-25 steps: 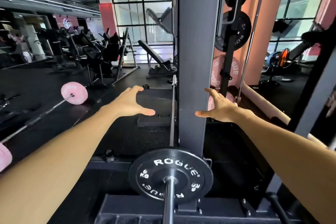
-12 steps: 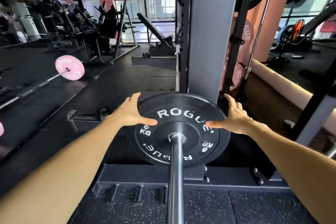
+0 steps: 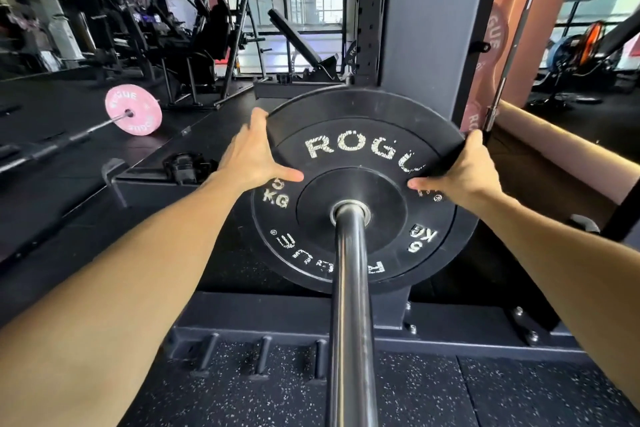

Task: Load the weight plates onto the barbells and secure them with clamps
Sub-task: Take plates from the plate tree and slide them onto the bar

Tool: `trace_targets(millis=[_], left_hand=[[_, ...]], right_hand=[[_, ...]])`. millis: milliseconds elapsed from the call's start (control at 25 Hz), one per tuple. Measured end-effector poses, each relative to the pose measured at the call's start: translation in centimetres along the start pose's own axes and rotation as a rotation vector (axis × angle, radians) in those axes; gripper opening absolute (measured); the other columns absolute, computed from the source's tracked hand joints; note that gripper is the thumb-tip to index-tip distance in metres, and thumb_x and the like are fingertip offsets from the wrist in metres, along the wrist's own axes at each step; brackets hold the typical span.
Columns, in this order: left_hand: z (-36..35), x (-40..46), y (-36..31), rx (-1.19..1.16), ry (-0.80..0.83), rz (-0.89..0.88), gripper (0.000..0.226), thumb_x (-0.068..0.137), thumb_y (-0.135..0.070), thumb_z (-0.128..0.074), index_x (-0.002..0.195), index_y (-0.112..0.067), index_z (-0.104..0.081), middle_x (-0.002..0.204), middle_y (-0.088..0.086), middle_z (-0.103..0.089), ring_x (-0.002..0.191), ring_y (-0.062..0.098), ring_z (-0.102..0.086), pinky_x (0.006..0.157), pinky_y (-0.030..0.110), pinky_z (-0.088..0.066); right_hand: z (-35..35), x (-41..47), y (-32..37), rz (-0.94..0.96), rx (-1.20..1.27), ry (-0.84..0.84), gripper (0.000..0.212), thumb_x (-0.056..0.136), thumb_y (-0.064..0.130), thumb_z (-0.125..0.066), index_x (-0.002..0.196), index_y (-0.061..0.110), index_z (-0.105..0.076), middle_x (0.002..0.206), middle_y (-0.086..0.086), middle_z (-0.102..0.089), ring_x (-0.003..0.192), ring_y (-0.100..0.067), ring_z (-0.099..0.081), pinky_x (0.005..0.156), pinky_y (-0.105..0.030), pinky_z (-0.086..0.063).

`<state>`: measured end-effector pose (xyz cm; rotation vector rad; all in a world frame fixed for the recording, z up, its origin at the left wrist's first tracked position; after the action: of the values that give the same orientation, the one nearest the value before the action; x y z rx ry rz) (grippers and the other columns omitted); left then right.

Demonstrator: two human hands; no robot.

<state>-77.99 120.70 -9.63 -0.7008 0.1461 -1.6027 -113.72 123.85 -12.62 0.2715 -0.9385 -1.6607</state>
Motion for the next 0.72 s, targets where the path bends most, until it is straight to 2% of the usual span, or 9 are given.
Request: trace_targets(millis=[80,160,320,480,720], left_hand=[[0.4,-0.7,-0.1,-0.016,-0.041,-0.046,0.112,0.045,-0.049,-0.097,0.128,-0.023,-0.028,0.126,0.007,-0.05,0.116,0.031,-0.05,0.096,0.051,-0.046],[0.9,-1.8,-0.2,-0.046,-0.071,-0.076,0.108,0.042,-0.049,-0.098,0.122,-0.024,-0.029,0.122,0.006,-0.051,0.112,0.03,-0.052,0.095,0.051,-0.047],[2.3,-5.3,-1.0,-0.061,-0.085,-0.127,0.108,0.043,-0.044,-0.099,0.122,-0.019,-0.03,0.121,0.007,-0.051,0.108,0.026,-0.049,0.093,0.046,-0.046],[4.5,-11.0,-1.6,-0.075,-0.082,-0.148,0.098,0.048,-0.037,-0.099,0.113,-0.017,-0.029,0.111,0.004,-0.049,0.101,0.024,-0.047,0.081,0.035,-0.038],[7.7,-20.3,-1.1,-0.115,-0.067,-0.119,0.106,0.049,-0.039,-0.099,0.127,-0.013,-0.031,0.115,0.005,-0.051,0.101,0.023,-0.046,0.081,0.035,-0.038]], right_hand=[[0.5,-0.5,-0.4,0.035,0.05,-0.023,0.096,0.041,0.036,-0.099,0.108,0.017,-0.032,0.125,-0.01,-0.054,0.118,-0.03,-0.052,0.085,-0.033,-0.04],[1.1,-1.8,-0.3,0.069,0.093,-0.052,0.096,0.045,0.031,-0.099,0.114,0.014,-0.035,0.123,-0.005,-0.055,0.118,-0.026,-0.053,0.084,-0.029,-0.038],[2.7,-5.9,-0.3,0.089,0.14,-0.066,0.096,0.046,0.029,-0.099,0.117,0.014,-0.037,0.119,0.0,-0.056,0.12,-0.023,-0.053,0.091,-0.03,-0.042],[4.9,-11.4,0.3,0.102,0.117,-0.055,0.099,0.046,0.034,-0.098,0.121,0.012,-0.039,0.114,0.003,-0.056,0.121,-0.023,-0.053,0.089,-0.027,-0.041],[8.7,-20.4,2.0,0.111,0.054,-0.046,0.095,0.045,0.037,-0.098,0.118,0.015,-0.04,0.107,0.004,-0.053,0.12,-0.024,-0.053,0.088,-0.029,-0.04]])
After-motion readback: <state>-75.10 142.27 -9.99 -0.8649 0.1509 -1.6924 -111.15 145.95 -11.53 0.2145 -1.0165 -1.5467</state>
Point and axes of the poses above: each hand's wrist, its own x-axis towards the middle knuckle, its own z-axis out of the back of the hand, y = z × x, the point moved 9 cm from there along x, towards the middle knuckle
